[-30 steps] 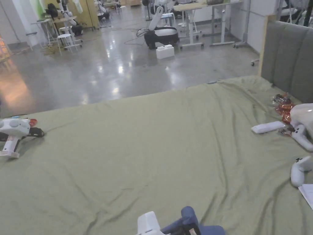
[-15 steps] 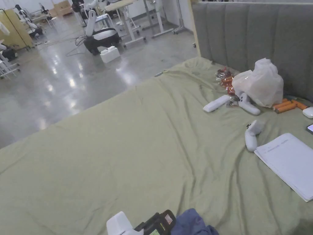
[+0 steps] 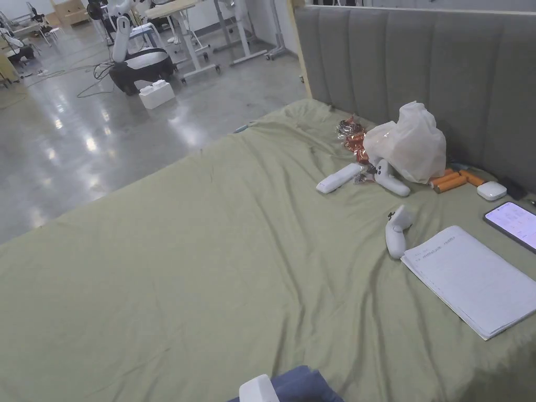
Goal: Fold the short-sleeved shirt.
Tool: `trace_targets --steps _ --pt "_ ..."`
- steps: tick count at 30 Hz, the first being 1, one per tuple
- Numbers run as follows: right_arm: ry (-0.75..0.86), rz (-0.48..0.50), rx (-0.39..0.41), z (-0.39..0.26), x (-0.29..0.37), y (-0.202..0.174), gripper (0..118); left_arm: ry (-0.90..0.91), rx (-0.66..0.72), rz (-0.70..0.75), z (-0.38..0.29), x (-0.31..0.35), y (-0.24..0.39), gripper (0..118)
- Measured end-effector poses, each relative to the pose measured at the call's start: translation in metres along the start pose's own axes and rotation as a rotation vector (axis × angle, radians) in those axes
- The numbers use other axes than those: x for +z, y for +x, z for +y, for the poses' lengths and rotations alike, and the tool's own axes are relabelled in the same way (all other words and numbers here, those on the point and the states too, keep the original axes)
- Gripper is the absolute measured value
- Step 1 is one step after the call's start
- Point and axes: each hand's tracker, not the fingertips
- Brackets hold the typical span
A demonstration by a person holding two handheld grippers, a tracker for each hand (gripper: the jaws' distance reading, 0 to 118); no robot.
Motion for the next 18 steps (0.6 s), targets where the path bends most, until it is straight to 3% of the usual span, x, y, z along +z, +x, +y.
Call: trace_targets --steps 4,6,8,10,11,14,16,17,18 --pt "-0.034 0.057 0.066 0.016 -0.026 -0.016 0 0.140 -0.088 -0.041 0.007 0.066 -0.001 0" --pt "-0.032 0.125 0.104 0.034 -0.046 -0.029 0 0.203 -0.076 -0.009 0.004 0.100 -0.009 6" --pt "-0.060 0.203 0.162 0.056 -0.072 -0.044 0 0.241 -0.037 0.010 -0.001 0.132 -0.026 27" --pt "-0.115 0.195 0.207 0.072 -0.106 -0.059 0 0.256 0.005 0.019 -0.009 0.152 -0.041 70" --pt "-0.130 0.177 0.239 0.077 -0.123 -0.065 0 0.262 0.026 0.034 -0.014 0.161 -0.050 79" --pt "-0.247 0.080 0.315 0.085 -0.175 -0.071 0 0.282 0.115 0.022 -0.032 0.176 -0.080 85" --pt "-0.452 -0.015 0.386 0.077 -0.210 -0.068 0 0.298 0.205 0.026 -0.045 0.181 -0.098 93" --pt "-0.465 -0.014 0.384 0.070 -0.220 -0.063 0 0.305 0.247 0.023 -0.051 0.181 -0.107 96" --pt "-0.378 -0.001 0.365 0.071 -0.218 -0.061 0 0.307 0.277 0.012 -0.056 0.177 -0.115 98"
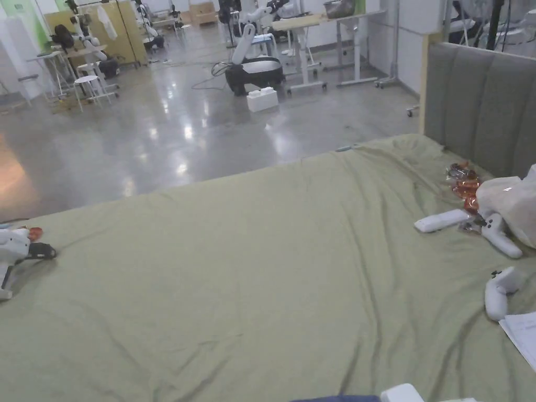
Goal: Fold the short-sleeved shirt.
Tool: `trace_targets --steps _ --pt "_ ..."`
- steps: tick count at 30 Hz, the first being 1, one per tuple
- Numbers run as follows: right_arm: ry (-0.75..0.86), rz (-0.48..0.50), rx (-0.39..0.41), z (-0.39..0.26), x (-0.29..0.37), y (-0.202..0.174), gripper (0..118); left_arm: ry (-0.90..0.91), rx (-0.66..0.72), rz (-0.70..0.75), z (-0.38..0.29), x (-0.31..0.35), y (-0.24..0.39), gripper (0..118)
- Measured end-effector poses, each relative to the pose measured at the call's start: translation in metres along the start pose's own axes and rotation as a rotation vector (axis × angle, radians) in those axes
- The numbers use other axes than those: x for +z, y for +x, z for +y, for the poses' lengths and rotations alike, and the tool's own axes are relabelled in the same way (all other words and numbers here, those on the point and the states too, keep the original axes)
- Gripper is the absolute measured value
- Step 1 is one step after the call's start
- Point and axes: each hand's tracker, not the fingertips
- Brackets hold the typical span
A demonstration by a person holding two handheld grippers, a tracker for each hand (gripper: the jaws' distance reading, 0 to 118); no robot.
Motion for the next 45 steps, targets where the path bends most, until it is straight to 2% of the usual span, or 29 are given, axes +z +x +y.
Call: trace_targets --steps 2,6,11,16,17,18,19,20,22,24,26,28,30,33,34,36,38,41,43,45 --pt "-0.028 0.019 -0.085 0.004 0.008 0.004 0 0.000 0.060 -0.004 -0.005 -0.003 -0.014 98" --pt "-0.035 0.017 -0.057 0.005 0.004 0.005 0 -0.061 0.166 -0.113 -0.008 -0.031 -0.031 99" --pt "-0.022 0.025 -0.079 0.000 0.006 0.007 0 -0.110 0.174 -0.140 -0.006 -0.073 -0.034 105" --pt "-0.026 0.027 -0.078 0.001 0.006 0.007 0 -0.146 0.158 -0.190 -0.004 -0.097 -0.031 102" --pt "-0.026 0.026 -0.076 0.001 0.006 0.007 0 -0.154 0.166 -0.191 -0.004 -0.100 -0.031 94" --pt "-0.025 0.025 -0.075 0.001 0.006 0.006 0 -0.156 0.169 -0.184 -0.005 -0.103 -0.030 63" --pt "-0.022 0.026 -0.076 0.000 0.006 0.007 0 -0.170 0.169 -0.173 -0.007 -0.108 -0.028 41" --pt "-0.017 0.027 -0.081 -0.001 0.006 0.008 0 -0.177 0.145 -0.117 -0.009 -0.111 -0.028 40" --pt "-0.002 0.035 -0.113 -0.004 0.008 0.009 0 -0.155 0.173 -0.166 -0.009 -0.108 -0.033 37" --pt "0.004 0.051 -0.139 -0.004 0.014 0.010 0 -0.147 0.200 -0.154 -0.007 -0.097 -0.030 31" --pt "0.077 0.102 -0.240 0.000 0.035 0.011 0 -0.127 0.157 -0.082 0.003 -0.081 -0.021 29" --pt "0.210 0.234 -0.357 -0.002 0.063 0.010 0 -0.061 0.147 -0.112 0.020 -0.049 -0.022 28" --pt "0.220 0.299 -0.374 -0.003 0.083 0.006 0 -0.008 0.128 -0.127 0.040 0.000 -0.033 28" --pt "0.234 0.254 -0.324 -0.011 0.097 -0.004 0 0.076 0.042 0.034 0.073 0.086 -0.061 28" --pt "0.235 0.256 -0.332 -0.014 0.099 -0.006 0 0.114 0.030 0.112 0.083 0.117 -0.076 28" --pt "0.227 0.344 -0.420 -0.023 0.104 -0.009 0 0.151 0.025 0.281 0.103 0.169 -0.103 28" --pt "0.240 0.420 -0.458 -0.030 0.108 -0.014 0 0.169 0.096 0.430 0.122 0.208 -0.139 28" --pt "0.234 0.421 -0.428 -0.030 0.112 -0.022 0 0.202 0.171 0.527 0.136 0.240 -0.172 28" --pt "0.226 0.415 -0.419 -0.028 0.111 -0.024 0 0.207 0.130 0.622 0.140 0.246 -0.190 28" --pt "0.220 0.417 -0.423 -0.028 0.108 -0.023 0 0.224 0.205 0.686 0.140 0.242 -0.216 28"
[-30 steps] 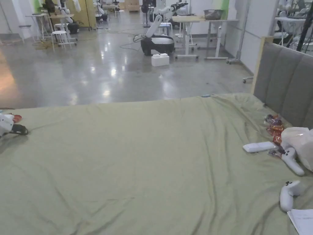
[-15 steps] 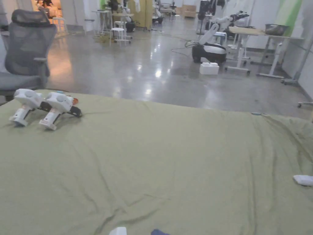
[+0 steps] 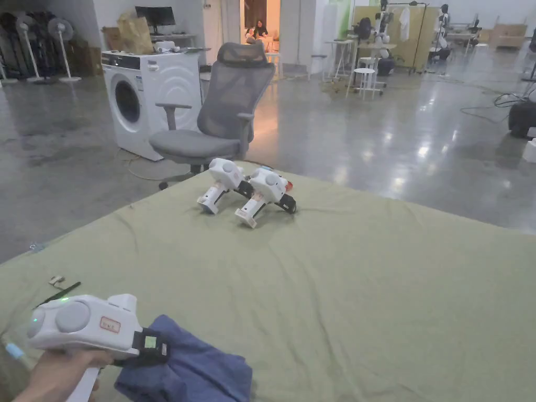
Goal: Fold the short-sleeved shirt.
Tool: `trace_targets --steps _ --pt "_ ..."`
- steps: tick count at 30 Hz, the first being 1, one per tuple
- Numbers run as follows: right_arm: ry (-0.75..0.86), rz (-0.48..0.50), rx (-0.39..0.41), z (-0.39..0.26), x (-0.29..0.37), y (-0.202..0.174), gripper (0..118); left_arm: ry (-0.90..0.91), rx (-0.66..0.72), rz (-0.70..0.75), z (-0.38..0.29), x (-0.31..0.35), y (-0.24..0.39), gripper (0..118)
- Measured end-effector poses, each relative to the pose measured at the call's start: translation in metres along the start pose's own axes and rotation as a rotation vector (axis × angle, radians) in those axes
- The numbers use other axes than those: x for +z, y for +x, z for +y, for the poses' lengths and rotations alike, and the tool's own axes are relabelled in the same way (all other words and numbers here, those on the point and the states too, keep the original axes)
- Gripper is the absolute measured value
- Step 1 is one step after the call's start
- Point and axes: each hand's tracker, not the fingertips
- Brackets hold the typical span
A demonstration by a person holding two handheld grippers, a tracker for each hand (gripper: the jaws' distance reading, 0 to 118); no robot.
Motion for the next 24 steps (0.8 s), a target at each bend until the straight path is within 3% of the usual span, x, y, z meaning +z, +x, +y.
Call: trace_targets --steps 2,6,10,12,19,24 --pt "0.001 -0.028 -0.007 0.001 -0.002 0.003 0 -0.048 0.080 -0.029 -0.004 -0.018 -0.012 31" --pt "0.000 -0.105 0.068 0.005 0.005 0.000 0 0.022 0.052 0.180 0.000 -0.038 -0.033 90" --pt "0.051 -0.111 0.109 0.010 0.033 -0.011 0 -0.010 0.066 0.334 0.011 -0.006 -0.042 91" --pt "0.103 -0.127 0.161 0.014 0.045 -0.017 0 0.115 -0.027 0.366 0.005 0.037 -0.018 89" --pt "0.280 -0.170 0.316 0.031 0.078 -0.039 0 0.449 -0.460 0.056 -0.031 0.176 0.108 89" --pt "0.461 -0.212 0.422 0.037 0.101 -0.067 0 0.725 -0.552 -0.117 -0.096 0.238 0.194 88"
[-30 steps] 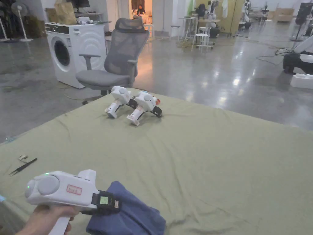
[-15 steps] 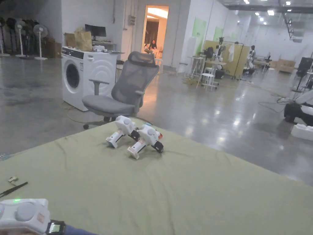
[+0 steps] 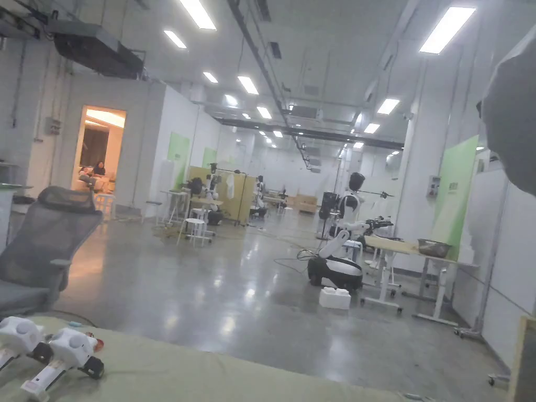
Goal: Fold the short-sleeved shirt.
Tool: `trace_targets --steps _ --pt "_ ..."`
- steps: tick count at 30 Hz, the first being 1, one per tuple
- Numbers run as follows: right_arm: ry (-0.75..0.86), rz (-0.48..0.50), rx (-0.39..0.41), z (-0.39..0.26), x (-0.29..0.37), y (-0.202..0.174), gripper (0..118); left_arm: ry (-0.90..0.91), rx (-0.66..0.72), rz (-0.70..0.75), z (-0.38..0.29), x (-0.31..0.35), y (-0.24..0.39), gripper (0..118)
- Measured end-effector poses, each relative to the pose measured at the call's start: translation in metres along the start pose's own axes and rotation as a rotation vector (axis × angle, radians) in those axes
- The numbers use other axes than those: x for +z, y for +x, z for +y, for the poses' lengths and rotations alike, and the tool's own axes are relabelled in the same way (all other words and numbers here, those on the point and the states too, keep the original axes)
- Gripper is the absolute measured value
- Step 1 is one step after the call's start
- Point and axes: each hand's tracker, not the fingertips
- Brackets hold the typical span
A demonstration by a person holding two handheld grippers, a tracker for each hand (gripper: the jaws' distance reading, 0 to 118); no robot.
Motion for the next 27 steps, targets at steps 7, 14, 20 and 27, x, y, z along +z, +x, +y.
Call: trace_targets --steps 7,14,20,27 --pt "0.223 -0.087 0.105 0.015 0.026 -0.021 0 0.248 -0.152 0.011 -0.010 0.045 0.111 85" --pt "0.312 -0.111 0.227 0.008 0.049 -0.035 0 0.271 -0.096 -0.068 -0.020 0.062 0.130 35" --pt "0.347 -0.150 0.293 0.009 0.063 -0.036 0 0.230 -0.055 -0.095 -0.037 0.073 0.126 0" --pt "0.347 -0.163 0.283 0.005 0.065 -0.036 0 0.237 -0.011 -0.030 -0.039 0.084 0.117 0"
